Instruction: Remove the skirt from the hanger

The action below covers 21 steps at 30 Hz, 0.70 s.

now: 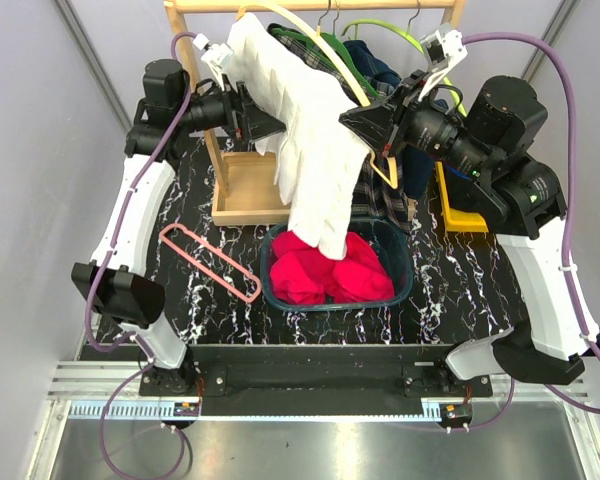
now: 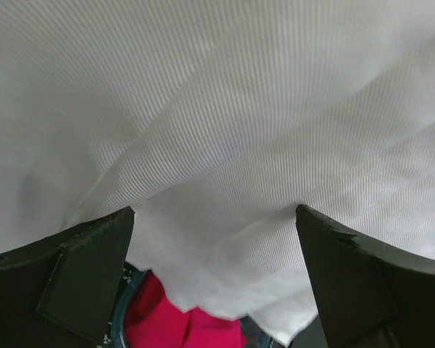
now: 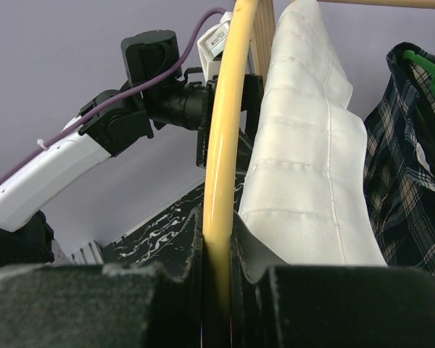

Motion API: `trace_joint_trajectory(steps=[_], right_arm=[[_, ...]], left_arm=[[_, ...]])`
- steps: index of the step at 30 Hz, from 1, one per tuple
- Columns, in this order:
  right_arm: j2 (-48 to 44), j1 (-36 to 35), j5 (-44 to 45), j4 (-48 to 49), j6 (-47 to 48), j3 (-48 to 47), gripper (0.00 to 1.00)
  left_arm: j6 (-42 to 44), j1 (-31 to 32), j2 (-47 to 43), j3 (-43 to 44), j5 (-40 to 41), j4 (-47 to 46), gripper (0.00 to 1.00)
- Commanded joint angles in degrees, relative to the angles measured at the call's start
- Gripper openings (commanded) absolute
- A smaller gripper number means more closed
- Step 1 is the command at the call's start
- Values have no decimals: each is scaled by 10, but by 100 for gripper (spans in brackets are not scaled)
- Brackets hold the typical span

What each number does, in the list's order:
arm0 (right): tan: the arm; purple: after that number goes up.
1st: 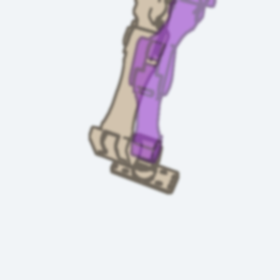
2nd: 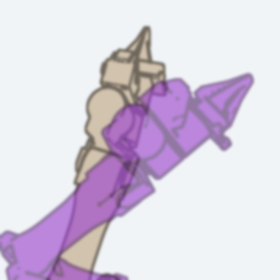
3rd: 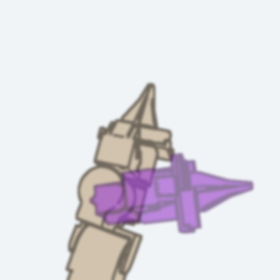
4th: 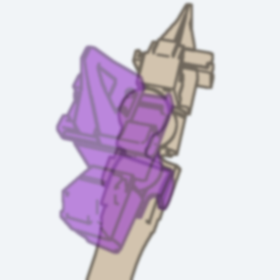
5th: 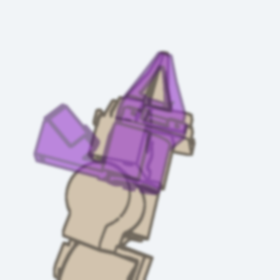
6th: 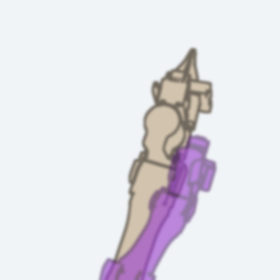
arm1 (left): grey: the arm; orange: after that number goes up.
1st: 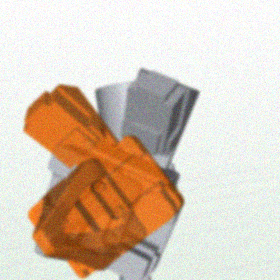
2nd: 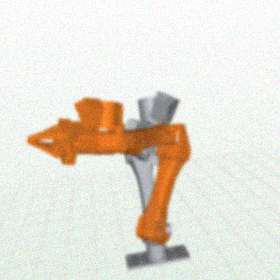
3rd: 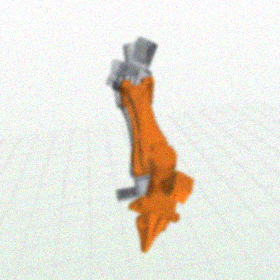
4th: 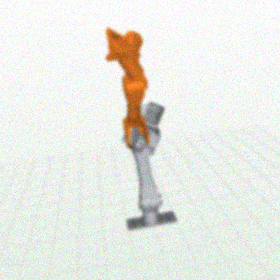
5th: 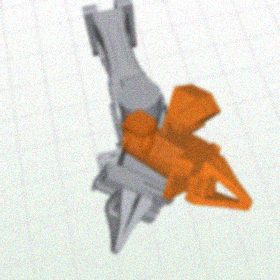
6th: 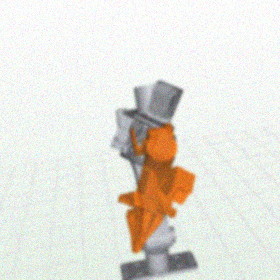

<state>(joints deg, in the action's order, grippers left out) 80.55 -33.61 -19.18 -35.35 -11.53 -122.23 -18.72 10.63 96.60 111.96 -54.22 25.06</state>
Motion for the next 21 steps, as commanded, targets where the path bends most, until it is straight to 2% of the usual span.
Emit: trace_joint_trajectory(steps=[1, 4, 5, 6, 7, 8, 9, 11, 13, 17, 21], right_arm=[[-13, -2, -21, 82, -17, -20, 0], [-15, -2, -24, 89, -24, -12, 0], [-15, -2, -24, 93, -28, -10, 0], [-16, -3, -25, 94, -28, -6, 0], [-17, -2, -25, 96, -30, -3, 0], [-18, -3, -25, 99, -29, 0, 0], [-20, -3, -25, 100, -29, 5, 0], [-22, -3, -24, 100, -29, 9, 0], [-25, -2, -20, 99, -26, 12, 0], [-30, -3, -6, 97, -8, 21, 0], [-42, -3, 41, 82, 30, 17, 0]], left_arm=[[-40, 4, 13, 26, -4, -77, 99], [-75, 13, 21, 23, -34, -127, 99], [-118, 16, 32, 26, -45, -145, 99], [-146, 16, 42, 33, -73, -177, 91], [-229, 17, 51, 33, -94, -219, 42], [-265, 17, 61, 21, -106, -266, 12], [-278, 17, 59, 16, -103, -299, 0], [-272, 18, 46, 6, -106, -312, 0], [-321, 18, 45, 6, -127, -353, 0], [-359, 14, 26, -2, -149, -404, 0], [-353, -14, -3, -16, -187, -376, 0]])
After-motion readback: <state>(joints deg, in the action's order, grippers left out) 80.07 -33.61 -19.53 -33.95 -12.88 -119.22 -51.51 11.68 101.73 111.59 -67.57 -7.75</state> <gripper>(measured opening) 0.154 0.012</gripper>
